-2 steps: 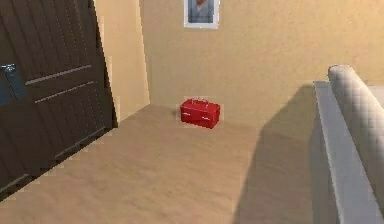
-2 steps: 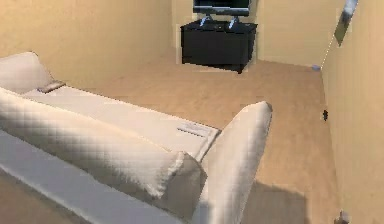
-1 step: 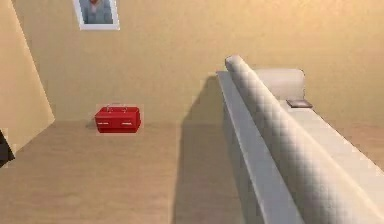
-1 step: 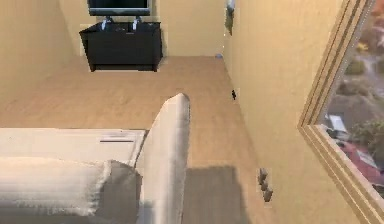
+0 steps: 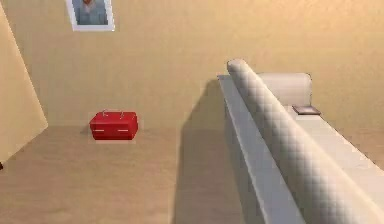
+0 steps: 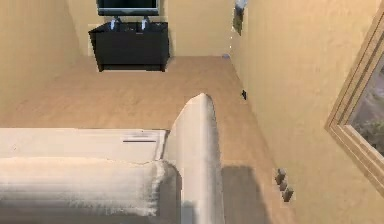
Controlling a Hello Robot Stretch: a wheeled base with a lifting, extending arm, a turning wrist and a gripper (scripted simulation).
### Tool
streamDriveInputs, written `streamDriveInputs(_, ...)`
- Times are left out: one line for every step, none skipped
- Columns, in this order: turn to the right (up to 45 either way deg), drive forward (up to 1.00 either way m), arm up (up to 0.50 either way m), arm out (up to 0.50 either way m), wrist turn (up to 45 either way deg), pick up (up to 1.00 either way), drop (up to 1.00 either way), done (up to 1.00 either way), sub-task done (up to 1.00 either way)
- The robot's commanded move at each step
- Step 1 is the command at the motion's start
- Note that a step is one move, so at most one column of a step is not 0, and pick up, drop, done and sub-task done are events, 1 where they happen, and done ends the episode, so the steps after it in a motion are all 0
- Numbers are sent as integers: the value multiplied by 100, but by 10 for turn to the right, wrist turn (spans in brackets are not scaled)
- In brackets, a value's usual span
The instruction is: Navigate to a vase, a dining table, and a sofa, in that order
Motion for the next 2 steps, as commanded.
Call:
streamDriveInputs(-420,0,0,0,0,0,0,0,0)
streamDriveInputs(0,40,0,0,0,0,0,0,0)
